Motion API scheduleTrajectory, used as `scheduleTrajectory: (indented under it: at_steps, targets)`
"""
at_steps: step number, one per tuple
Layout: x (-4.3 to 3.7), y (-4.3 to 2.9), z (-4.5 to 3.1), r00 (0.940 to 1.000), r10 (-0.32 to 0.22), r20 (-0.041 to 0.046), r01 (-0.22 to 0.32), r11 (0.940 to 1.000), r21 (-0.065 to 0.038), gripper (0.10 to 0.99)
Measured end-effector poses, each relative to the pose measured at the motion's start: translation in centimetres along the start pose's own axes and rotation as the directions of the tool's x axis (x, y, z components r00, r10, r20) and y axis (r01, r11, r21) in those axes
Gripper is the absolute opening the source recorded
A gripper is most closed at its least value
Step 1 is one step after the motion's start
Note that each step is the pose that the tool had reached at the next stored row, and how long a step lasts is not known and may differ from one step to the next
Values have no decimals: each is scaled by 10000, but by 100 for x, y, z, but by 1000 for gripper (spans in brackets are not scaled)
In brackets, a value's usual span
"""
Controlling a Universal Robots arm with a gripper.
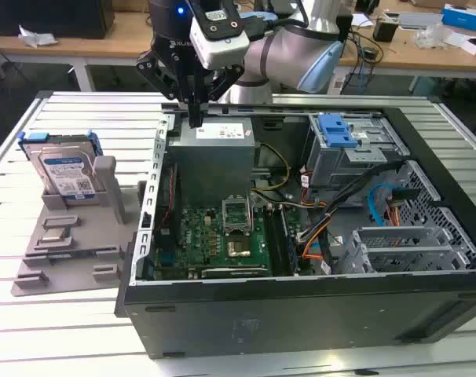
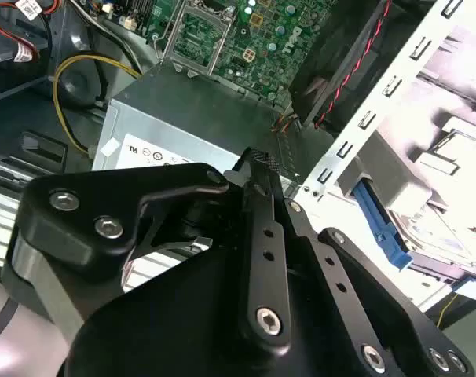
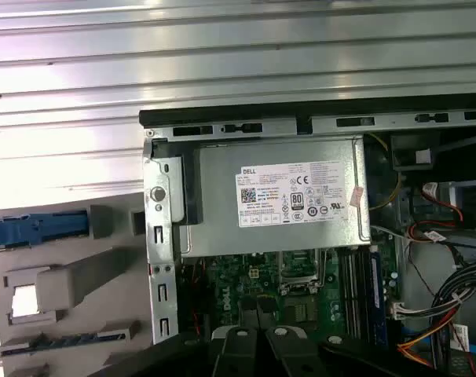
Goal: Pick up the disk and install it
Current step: 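Reach for the disk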
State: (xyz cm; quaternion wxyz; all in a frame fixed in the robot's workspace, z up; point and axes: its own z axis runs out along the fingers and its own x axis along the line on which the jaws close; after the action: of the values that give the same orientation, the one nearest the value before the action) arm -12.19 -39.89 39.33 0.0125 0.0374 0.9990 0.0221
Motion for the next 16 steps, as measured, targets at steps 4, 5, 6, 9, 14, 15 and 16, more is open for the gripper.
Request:
scheduleTrajectory:
  at_steps: [4,5,6,9,14,15,16]
  targets:
    - [44,-3,-2,10000,0,0,0,10000,1,106]
    - [62,-5,-2,10000,1,0,-1,10000,1,106]
    - [72,-5,-2,10000,1,1,-1,10000,0,106]
    - [105,-8,-3,10000,0,0,0,10000,1,106]
    - [213,-16,-6,10000,1,0,-1,10000,0,106]
    - [236,-17,-6,10000,1,0,-1,10000,0,106]
    - [249,-18,-6,10000,1,0,-1,10000,0,106]
